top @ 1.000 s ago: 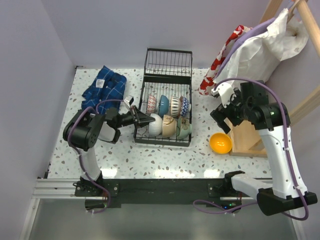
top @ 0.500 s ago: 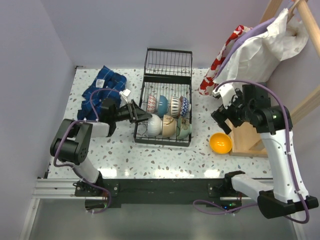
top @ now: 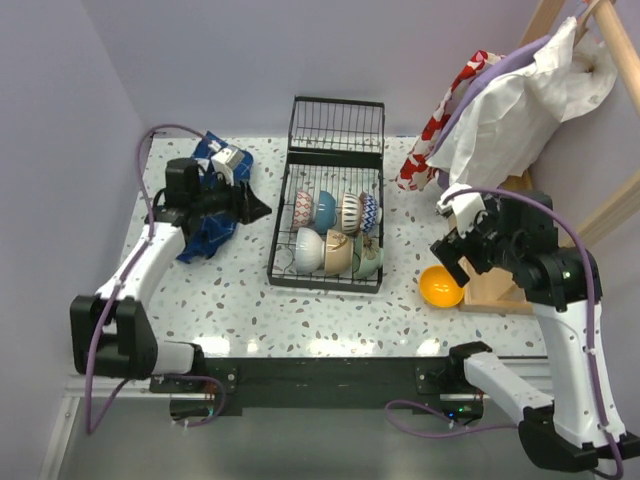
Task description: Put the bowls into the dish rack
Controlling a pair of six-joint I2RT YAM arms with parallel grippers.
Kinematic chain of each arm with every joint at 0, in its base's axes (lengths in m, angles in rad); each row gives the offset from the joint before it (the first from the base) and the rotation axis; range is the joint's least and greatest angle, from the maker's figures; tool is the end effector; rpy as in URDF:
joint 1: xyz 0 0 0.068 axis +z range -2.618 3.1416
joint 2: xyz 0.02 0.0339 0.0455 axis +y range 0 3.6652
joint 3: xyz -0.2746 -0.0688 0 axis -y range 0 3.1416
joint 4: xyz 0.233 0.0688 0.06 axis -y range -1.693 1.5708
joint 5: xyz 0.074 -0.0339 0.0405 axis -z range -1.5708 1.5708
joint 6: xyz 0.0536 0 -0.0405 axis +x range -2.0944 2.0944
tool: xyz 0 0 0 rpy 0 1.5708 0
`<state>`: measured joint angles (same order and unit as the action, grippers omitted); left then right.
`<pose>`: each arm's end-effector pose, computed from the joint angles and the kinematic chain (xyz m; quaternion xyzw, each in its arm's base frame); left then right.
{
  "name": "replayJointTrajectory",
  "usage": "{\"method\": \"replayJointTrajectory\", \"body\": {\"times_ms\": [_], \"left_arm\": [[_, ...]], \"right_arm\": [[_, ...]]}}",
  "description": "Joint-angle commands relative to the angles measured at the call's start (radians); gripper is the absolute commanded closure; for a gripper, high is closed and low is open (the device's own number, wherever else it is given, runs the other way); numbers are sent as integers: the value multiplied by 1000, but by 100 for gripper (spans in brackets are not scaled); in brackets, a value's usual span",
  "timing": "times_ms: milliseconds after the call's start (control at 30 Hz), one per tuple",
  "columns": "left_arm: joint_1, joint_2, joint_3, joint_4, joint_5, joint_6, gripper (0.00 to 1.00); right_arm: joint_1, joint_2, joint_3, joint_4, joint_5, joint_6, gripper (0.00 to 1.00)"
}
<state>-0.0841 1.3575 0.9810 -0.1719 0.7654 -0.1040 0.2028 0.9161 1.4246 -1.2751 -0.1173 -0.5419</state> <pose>0.2926 -0.0619 0.2933 0.1746 0.8108 -0.3669 0.4212 0.1150 0.0301 0.4089 -0.3556 0.8474 -0.0128 0.3942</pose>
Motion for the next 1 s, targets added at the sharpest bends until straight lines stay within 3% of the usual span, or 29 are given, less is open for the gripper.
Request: {"method": "replayJointTrajectory", "body": {"times_ms": [0, 33, 133, 300, 400, 533, 700, 967], "left_arm": [[-170, -113, 197, -206, 157, 484, 39], [-225, -107, 232, -257, 140, 624, 39], [-438, -55, 346, -380, 71, 731, 39], [-779, 81, 439, -390, -75, 750, 39], [-894, 170, 469, -324, -172, 731, 40], [-971, 304, 528, -291, -277, 718, 41], [-1060, 451, 620, -279, -377, 794, 42], [-1079, 647, 751, -270, -411, 865, 44]], "right_arm": [[-3, -106, -33, -23, 71, 42, 1], [-9, -127, -38, 9, 106, 71, 1], [-77, -187, -21, 98, 215, 201, 1], [-172, -174, 161, 157, 205, 328, 1], [-194, -140, 291, 157, 234, 373, 1], [-201, -149, 385, 161, 277, 457, 1], [-201, -203, 425, 210, 128, 497, 1], [-250, -235, 407, 198, 88, 484, 1]]}}
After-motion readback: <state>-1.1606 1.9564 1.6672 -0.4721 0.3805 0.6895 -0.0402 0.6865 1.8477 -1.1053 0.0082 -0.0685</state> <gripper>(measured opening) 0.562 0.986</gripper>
